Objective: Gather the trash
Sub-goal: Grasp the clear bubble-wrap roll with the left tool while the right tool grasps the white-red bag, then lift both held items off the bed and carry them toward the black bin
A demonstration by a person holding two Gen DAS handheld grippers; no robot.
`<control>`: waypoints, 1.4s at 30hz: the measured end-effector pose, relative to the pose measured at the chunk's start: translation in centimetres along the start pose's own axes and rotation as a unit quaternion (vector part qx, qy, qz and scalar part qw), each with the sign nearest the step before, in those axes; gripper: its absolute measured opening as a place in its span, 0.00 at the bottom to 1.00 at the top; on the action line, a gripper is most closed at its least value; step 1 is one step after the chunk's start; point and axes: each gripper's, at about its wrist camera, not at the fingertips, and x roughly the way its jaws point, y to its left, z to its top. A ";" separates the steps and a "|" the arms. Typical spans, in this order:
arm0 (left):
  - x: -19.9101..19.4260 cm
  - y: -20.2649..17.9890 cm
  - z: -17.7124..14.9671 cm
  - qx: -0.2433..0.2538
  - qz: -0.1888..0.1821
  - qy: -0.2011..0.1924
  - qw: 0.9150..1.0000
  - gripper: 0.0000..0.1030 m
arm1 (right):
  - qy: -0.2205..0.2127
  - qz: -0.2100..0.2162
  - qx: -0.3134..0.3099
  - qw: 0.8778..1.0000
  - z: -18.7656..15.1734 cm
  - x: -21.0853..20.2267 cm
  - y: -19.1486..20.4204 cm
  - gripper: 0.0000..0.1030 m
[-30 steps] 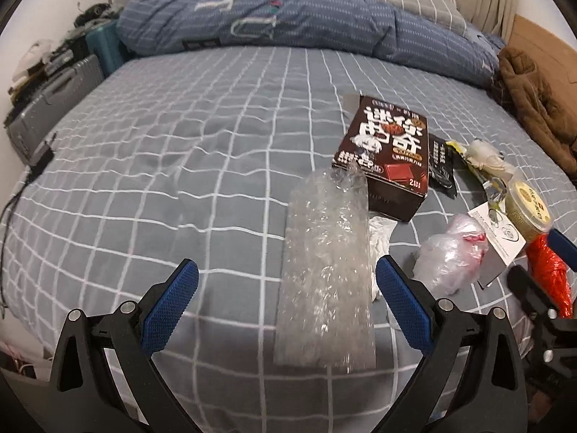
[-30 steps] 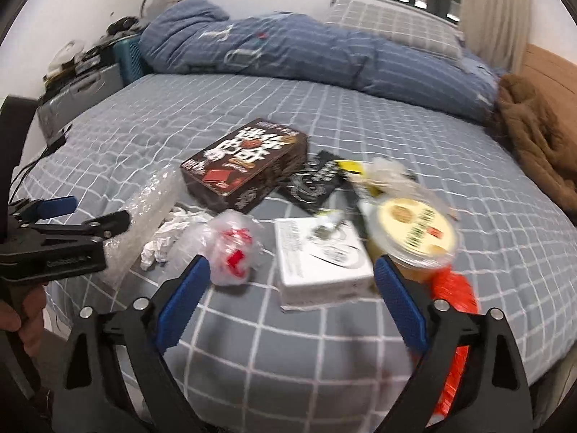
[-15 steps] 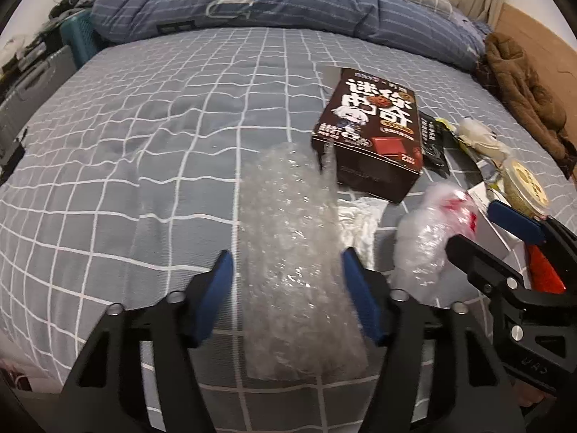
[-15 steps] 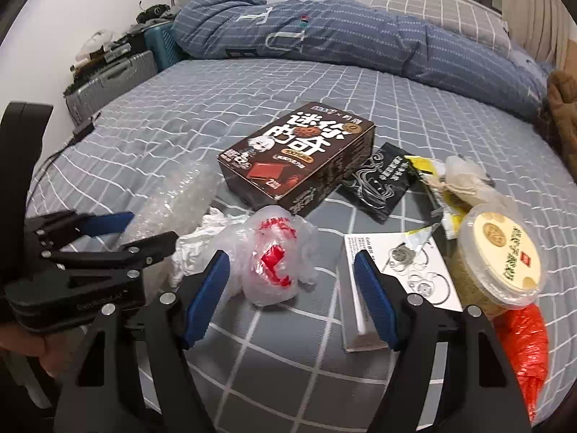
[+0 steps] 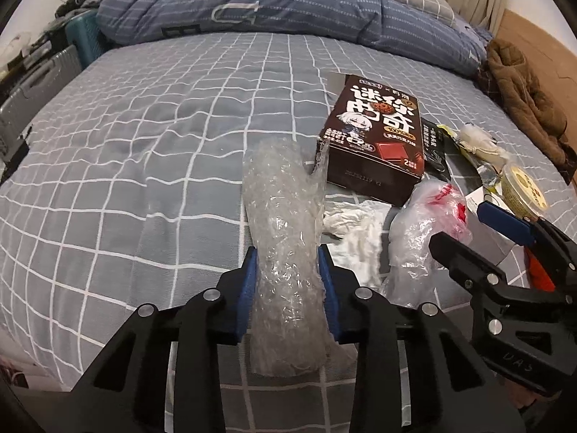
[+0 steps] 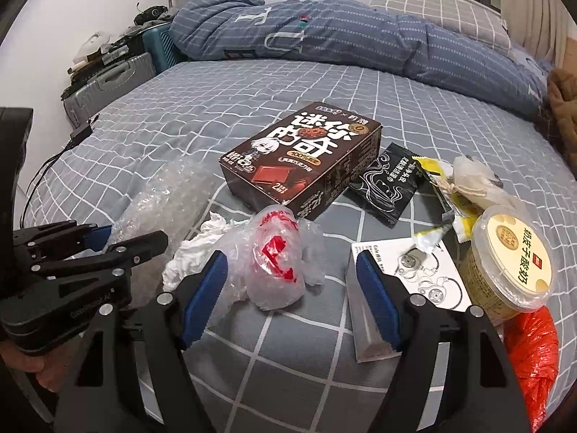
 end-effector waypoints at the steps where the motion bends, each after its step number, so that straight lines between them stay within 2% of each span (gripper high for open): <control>1: -0.1 0.1 0.0 -0.002 0.000 0.000 1.000 0.30 | 0.000 -0.004 -0.002 1.000 0.0 0.0 0.1 0.69; 3: -0.4 0.3 0.0 -0.004 0.000 -0.003 1.000 0.29 | 0.000 -0.002 -0.001 1.000 0.0 0.1 0.2 0.69; 9: -0.9 0.4 0.0 -0.003 0.003 -0.006 1.000 0.28 | 0.020 0.018 -0.005 1.000 -0.1 0.8 1.0 0.38; 16: -1.4 0.7 -0.2 -0.005 0.008 -0.006 1.000 0.27 | 0.025 0.016 0.016 0.999 -0.1 0.9 0.7 0.28; 42: -6.4 -1.1 -0.6 0.003 0.004 -0.031 0.999 0.27 | -0.028 -0.015 0.031 0.999 0.7 -6.3 -0.5 0.28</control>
